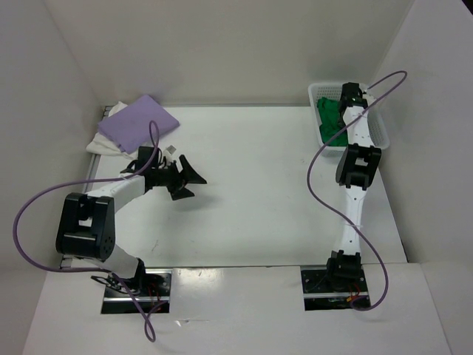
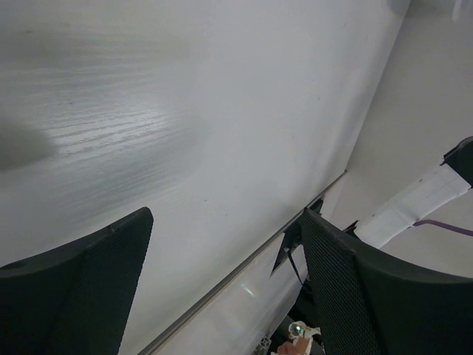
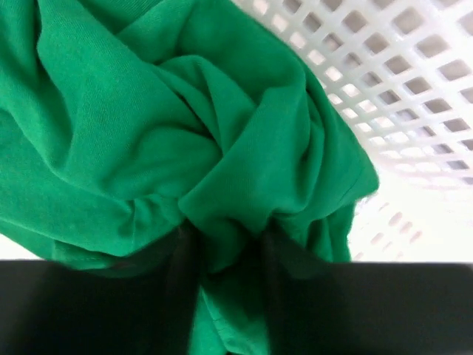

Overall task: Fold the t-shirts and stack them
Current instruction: Grab crumpled tshirt from bin with the right arm

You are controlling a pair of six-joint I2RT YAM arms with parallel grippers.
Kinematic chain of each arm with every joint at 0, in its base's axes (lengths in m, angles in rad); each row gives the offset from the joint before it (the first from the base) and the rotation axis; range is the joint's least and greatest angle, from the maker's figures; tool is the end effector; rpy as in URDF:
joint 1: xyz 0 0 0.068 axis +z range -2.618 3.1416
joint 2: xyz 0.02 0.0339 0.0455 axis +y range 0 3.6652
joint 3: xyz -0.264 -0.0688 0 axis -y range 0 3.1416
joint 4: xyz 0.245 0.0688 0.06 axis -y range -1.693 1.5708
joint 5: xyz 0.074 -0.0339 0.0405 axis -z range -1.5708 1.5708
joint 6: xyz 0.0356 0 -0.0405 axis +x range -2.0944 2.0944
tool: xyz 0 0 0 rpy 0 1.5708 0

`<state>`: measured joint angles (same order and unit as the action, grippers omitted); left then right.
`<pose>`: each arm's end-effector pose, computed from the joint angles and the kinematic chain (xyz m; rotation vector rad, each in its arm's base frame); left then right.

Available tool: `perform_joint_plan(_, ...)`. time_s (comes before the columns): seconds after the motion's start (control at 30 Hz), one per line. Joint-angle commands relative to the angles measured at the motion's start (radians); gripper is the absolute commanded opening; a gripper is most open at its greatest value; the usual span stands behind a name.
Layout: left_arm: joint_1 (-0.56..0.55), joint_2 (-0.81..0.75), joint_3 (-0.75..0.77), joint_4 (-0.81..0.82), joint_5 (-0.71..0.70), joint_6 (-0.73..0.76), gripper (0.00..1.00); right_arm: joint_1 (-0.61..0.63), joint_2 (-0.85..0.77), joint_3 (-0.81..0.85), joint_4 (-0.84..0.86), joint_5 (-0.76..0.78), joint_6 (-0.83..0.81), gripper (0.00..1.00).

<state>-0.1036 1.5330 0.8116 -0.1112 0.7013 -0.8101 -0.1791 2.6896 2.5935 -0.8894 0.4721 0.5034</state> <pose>0.2977 -0.0540 0.1857 -0.5327 2.4667 -1.2466 0.5536 -0.1167 0.1769 0.9894 2.2542 -0.4634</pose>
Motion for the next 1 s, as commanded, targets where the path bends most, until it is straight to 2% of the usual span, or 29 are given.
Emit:
perform_joint_plan(0.0, 0.007, -0.027, 0.015, -0.031, -0.019, 0.049, 0.88, 0.001, 0.018, 0.054, 0.006, -0.082, 0.000, 0.27)
perform_joint_plan(0.07, 0.007, -0.045, 0.015, -0.056, -0.043, 0.058, 0.88, 0.001, 0.006, 0.080, 0.006, -0.134, 0.000, 0.11)
perform_joint_plan(0.1, 0.016, -0.045, 0.024, -0.065, -0.054, 0.068, 0.91, 0.001, -0.005, 0.089, 0.006, -0.144, 0.000, 0.04)
perform_joint_plan(0.13, 0.016, -0.045, 0.034, -0.074, -0.054, 0.068, 1.00, 0.001, -0.039, 0.089, 0.006, -0.156, 0.000, 0.01)
perform_joint_plan(0.3, 0.016, -0.057, 0.034, -0.085, -0.069, 0.078, 1.00, 0.013, -0.203, 0.068, 0.018, -0.165, 0.000, 0.00)
perform_joint_plan(0.4, 0.016, -0.057, 0.021, -0.107, -0.069, 0.078, 1.00, 0.023, -0.359, -0.024, 0.079, -0.207, 0.000, 0.00)
perform_joint_plan(0.47, 0.016, -0.033, 0.043, -0.117, -0.051, 0.109, 1.00, 0.023, -0.509, -0.148, 0.133, -0.271, 0.000, 0.00)
perform_joint_plan(0.53, 0.028, -0.024, 0.078, -0.197, -0.075, 0.159, 1.00, 0.032, -0.611, -0.261, 0.208, -0.320, 0.009, 0.00)
perform_joint_plan(0.67, 0.059, -0.077, 0.078, -0.128, -0.029, 0.160, 1.00, 0.078, -0.850, -0.342, 0.263, -0.490, 0.033, 0.00)
perform_joint_plan(0.8, 0.059, -0.111, 0.098, -0.081, -0.029, 0.132, 1.00, 0.202, -0.988, -0.328, 0.291, -0.596, 0.034, 0.04)
perform_joint_plan(0.97, 0.059, -0.120, 0.098, -0.071, -0.045, 0.098, 1.00, 0.315, -1.093, -0.317, 0.418, -0.883, 0.191, 0.05)
